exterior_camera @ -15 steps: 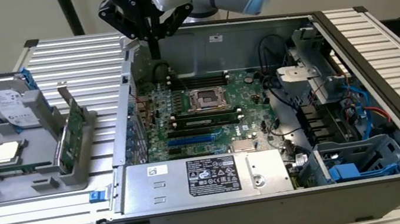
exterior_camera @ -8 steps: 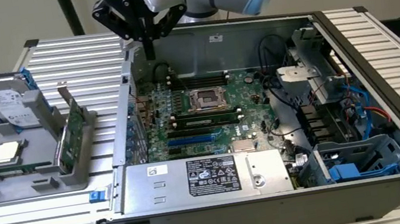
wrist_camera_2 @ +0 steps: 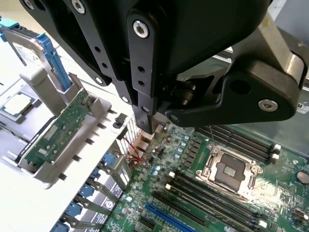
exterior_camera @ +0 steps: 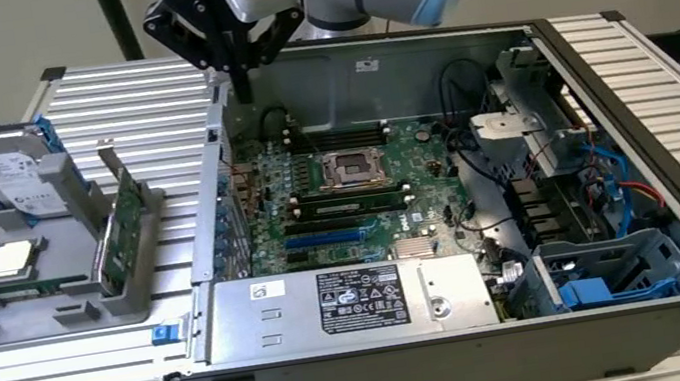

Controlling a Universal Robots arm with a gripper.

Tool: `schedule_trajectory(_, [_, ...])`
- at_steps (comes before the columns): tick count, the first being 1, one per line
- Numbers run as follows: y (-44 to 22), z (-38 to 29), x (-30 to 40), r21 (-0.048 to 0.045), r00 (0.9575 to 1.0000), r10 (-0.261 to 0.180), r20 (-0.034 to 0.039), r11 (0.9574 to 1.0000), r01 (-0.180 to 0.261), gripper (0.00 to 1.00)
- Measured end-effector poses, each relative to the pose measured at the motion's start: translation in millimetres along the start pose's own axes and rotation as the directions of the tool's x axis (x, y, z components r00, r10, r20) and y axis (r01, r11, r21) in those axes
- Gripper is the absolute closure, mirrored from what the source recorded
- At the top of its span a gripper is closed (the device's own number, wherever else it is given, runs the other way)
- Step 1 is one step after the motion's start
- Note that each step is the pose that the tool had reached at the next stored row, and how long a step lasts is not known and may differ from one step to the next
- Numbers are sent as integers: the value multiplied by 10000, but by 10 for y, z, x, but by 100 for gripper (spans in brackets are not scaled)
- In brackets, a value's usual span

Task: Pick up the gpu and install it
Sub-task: 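Reach for the gpu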

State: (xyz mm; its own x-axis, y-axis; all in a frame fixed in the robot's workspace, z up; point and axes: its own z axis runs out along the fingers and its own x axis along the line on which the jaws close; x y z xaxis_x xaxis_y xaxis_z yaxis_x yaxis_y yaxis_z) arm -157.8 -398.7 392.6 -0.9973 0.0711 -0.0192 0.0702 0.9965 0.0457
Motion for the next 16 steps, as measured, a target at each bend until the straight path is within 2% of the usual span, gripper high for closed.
schedule_trajectory(16, [-13,-4,192,0,10000,0,0,10000,0,100])
